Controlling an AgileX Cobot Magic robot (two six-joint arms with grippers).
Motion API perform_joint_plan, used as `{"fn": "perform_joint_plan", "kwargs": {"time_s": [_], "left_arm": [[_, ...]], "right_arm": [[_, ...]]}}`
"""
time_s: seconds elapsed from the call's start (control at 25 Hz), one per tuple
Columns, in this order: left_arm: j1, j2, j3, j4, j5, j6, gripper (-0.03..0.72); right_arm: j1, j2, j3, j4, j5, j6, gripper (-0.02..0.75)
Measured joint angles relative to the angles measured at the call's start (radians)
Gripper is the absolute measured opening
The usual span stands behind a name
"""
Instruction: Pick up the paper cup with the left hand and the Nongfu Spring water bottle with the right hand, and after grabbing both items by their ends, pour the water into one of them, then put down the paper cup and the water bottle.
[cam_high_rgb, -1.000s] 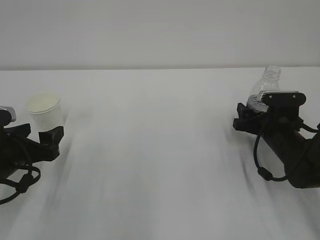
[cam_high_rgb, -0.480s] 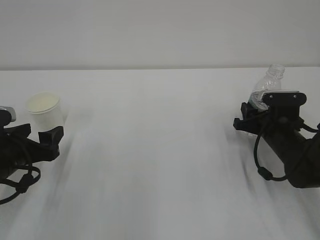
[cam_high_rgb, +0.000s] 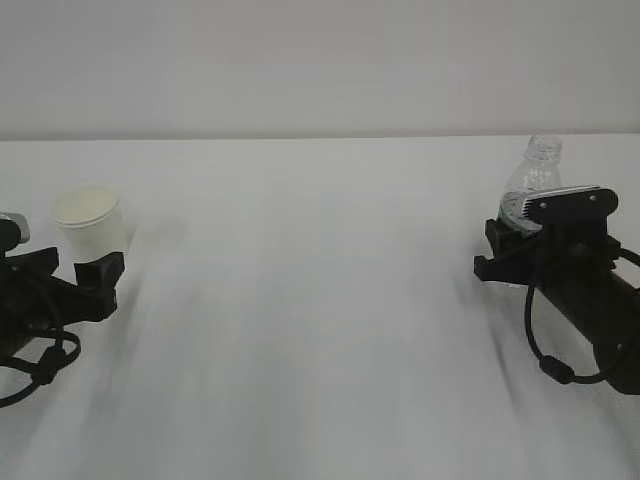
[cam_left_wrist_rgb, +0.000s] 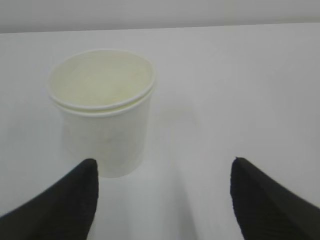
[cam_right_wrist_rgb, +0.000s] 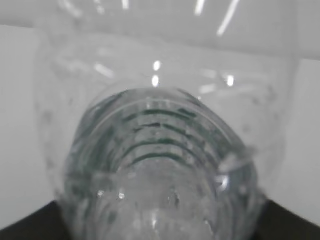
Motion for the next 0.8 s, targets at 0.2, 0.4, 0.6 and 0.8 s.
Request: {"fn": "perform_joint_plan", "kwargs": {"time_s": [0.2,0.4,0.6,0.8], "left_arm": [[0.000,0.000,0.000,-0.003,0.000,0.000,0.591],[0.000,0.000,0.000,-0.008,0.000,0.000,0.589],[0.000,0.000,0.000,-0.066,0.000,0.000,0.601],[0.000,0.000,-0.004,-0.078,0.000,0.000,0.675]], "right_arm": [[0.000,-0.137,0.097,-0.002,0.003,-0.015,0.396],[0.000,-0.258,0.190,-0.021,0.003,-0.007,0.395],[0.000,-0.322,0.256,-0.055,0.003,0.024,0.395],[0.000,-0.334,0.301,-0.078,0.003,0.031,0.395]]}}
